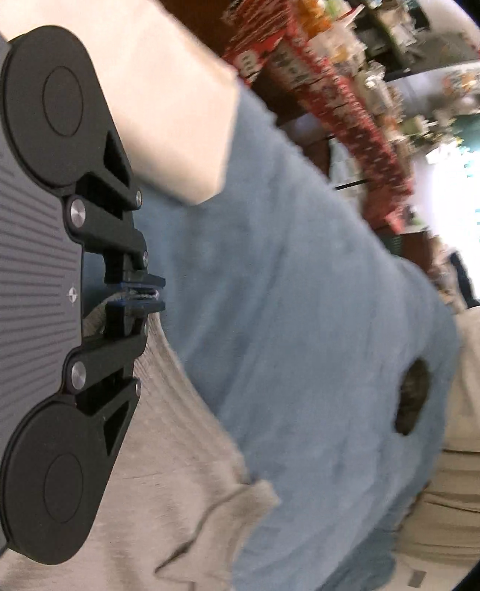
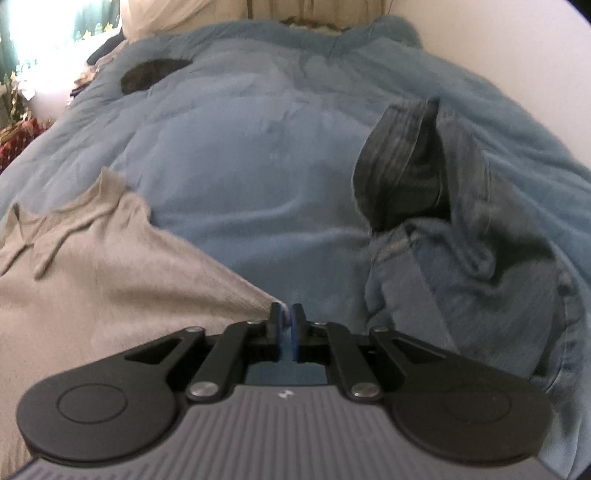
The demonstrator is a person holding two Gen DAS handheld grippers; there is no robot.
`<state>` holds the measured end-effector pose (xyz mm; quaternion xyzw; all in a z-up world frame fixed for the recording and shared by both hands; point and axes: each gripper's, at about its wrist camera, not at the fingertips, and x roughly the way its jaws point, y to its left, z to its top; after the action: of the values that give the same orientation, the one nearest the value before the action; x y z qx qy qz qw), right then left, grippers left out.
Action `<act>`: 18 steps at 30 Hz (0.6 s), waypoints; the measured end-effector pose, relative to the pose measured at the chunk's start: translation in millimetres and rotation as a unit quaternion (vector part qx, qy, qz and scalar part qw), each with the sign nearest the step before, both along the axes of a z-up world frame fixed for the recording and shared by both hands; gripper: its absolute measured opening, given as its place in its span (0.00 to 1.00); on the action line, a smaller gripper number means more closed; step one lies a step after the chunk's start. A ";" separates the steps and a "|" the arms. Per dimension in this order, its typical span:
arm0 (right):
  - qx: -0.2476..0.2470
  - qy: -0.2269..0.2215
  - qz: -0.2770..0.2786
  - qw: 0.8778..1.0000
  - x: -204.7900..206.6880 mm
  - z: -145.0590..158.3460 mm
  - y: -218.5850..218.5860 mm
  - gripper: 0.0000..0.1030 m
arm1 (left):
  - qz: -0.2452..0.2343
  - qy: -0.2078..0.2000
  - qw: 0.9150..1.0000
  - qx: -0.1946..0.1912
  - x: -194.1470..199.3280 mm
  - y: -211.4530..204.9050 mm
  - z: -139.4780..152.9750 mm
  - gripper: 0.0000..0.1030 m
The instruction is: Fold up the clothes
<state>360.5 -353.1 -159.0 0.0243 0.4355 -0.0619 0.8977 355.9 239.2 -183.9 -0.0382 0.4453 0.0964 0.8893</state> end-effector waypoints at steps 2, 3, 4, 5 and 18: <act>-0.001 -0.001 -0.004 1.000 -4.4 0.7 -6.1 0.11 | -0.007 -0.002 1.000 0.000 -3.4 3.1 -2.1 0.18; 0.001 -0.003 -0.005 1.000 -6.0 2.5 -9.8 0.11 | -0.008 -0.006 1.000 -0.004 -4.5 5.4 0.5 0.21; 0.008 -0.009 -0.005 1.000 -6.2 7.7 -14.9 0.11 | -0.008 -0.011 1.000 -0.008 -5.6 7.8 3.6 0.21; 0.015 -0.015 -0.004 1.000 -6.3 12.8 -20.0 0.12 | -0.008 -0.021 1.000 -0.014 -6.1 9.6 9.4 0.21; 0.091 -0.015 0.118 0.989 117.5 36.1 49.6 0.13 | -0.164 -0.040 0.982 -0.079 98.2 -49.2 29.4 0.31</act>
<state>478.0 -303.6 -122.9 0.0557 0.4254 0.0844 0.8993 454.1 190.0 -154.5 -0.0389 0.4154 -0.0877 0.9046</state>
